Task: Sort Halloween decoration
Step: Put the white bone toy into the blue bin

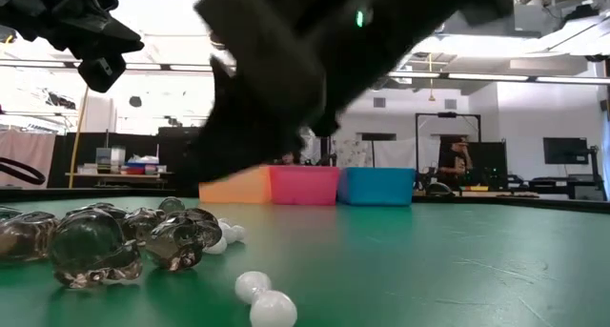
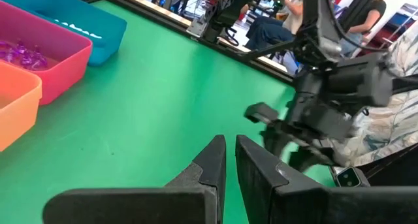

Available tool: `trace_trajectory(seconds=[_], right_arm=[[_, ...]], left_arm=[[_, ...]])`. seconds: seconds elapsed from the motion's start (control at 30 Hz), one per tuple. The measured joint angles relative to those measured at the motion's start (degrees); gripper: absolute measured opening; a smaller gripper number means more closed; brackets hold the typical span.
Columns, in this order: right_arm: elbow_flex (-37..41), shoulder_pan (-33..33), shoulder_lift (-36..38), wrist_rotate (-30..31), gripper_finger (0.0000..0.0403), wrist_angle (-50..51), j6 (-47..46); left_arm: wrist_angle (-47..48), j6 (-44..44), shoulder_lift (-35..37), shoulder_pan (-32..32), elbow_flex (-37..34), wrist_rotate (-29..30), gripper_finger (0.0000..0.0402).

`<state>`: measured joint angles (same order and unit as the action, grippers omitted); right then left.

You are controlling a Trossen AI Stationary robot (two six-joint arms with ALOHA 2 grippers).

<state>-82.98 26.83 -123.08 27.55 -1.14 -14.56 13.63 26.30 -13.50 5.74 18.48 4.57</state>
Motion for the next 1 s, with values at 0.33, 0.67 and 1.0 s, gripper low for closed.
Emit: trace_trajectory(seconds=[0.33,0.67,1.0], right_arm=[[4.7,-1.6,-0.1,0.9,0.0184,-1.6,-1.2],[5.8,-3.7,0.0,-1.8,0.0172,-1.2,-2.3],[5.8,-5.8,0.0,-3.4,0.0141,-1.0,-1.6]], left_arm=[[0.0,-0.1,0.0,0.0,0.0,1.3,0.0025],[0.0,-0.1,0.0,0.0,0.0,1.5,0.0025],[1.7,-0.1,0.0,0.0,0.0,1.5,0.0025]])
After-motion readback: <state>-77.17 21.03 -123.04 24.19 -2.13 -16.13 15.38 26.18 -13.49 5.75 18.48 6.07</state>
